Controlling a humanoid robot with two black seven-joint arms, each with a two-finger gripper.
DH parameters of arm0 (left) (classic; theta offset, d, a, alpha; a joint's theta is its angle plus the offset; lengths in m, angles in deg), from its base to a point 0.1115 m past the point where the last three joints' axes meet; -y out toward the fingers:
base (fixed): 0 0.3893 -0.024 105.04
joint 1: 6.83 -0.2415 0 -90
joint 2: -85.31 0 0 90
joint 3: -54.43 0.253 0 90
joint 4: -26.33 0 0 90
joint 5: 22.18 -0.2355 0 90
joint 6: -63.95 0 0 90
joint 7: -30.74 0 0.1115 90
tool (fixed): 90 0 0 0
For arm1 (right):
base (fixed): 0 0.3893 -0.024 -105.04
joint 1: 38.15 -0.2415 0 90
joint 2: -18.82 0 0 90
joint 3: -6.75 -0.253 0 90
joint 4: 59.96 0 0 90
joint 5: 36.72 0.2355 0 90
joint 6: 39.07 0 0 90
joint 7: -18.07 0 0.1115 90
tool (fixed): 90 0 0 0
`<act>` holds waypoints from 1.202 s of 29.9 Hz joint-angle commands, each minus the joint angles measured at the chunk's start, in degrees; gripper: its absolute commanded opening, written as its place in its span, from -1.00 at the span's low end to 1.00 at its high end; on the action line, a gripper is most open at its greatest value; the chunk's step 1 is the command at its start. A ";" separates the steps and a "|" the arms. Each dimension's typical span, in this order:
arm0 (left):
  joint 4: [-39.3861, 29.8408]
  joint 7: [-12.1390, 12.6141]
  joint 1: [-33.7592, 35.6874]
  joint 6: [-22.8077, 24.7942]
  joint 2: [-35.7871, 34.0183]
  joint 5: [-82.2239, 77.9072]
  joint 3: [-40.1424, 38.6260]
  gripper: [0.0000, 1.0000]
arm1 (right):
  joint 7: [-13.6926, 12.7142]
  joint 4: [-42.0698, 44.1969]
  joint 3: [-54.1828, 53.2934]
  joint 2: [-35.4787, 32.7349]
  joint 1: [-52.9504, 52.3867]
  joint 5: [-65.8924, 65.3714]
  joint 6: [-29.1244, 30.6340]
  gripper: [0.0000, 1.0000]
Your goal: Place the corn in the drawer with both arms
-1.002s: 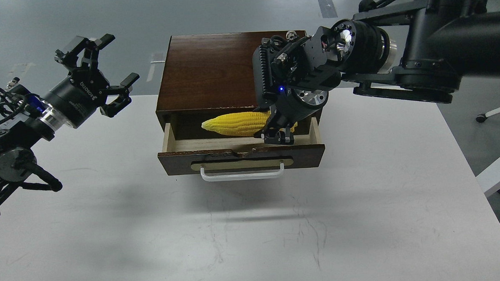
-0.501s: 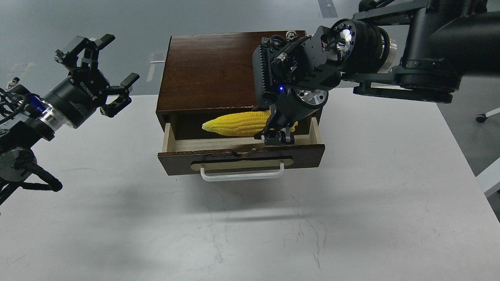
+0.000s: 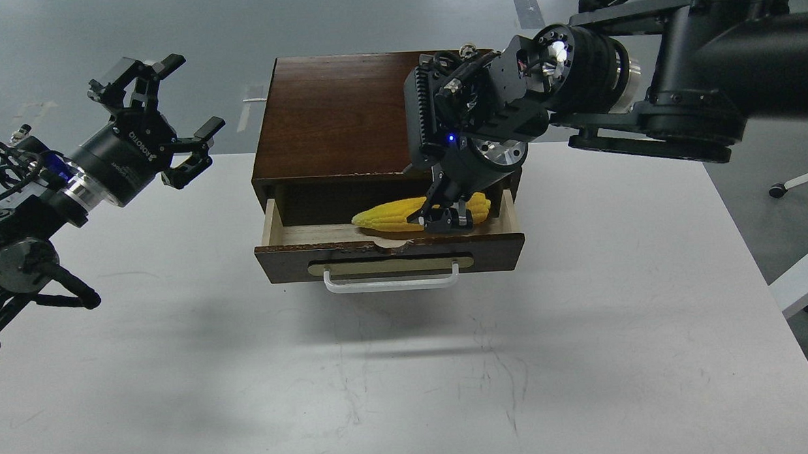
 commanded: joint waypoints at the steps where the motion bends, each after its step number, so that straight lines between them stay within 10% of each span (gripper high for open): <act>1: -0.02 0.00 0.00 0.00 0.00 0.00 -0.01 0.96 | 0.00 0.08 -1.93 -2.31 -0.81 3.78 0.09 0.27; 10: 0.06 -0.09 -0.09 0.00 0.09 0.00 -0.01 0.96 | 0.00 0.34 -5.09 -14.26 -0.99 32.95 0.26 0.92; 20: 0.24 -0.09 -0.53 0.00 0.44 0.00 0.17 0.96 | 0.00 5.86 -19.57 -27.80 18.75 66.54 -1.05 0.98; 36: 0.42 -0.71 -2.72 0.00 1.32 0.00 -0.01 0.96 | 0.00 12.65 -42.80 -25.70 50.69 99.78 -1.93 1.00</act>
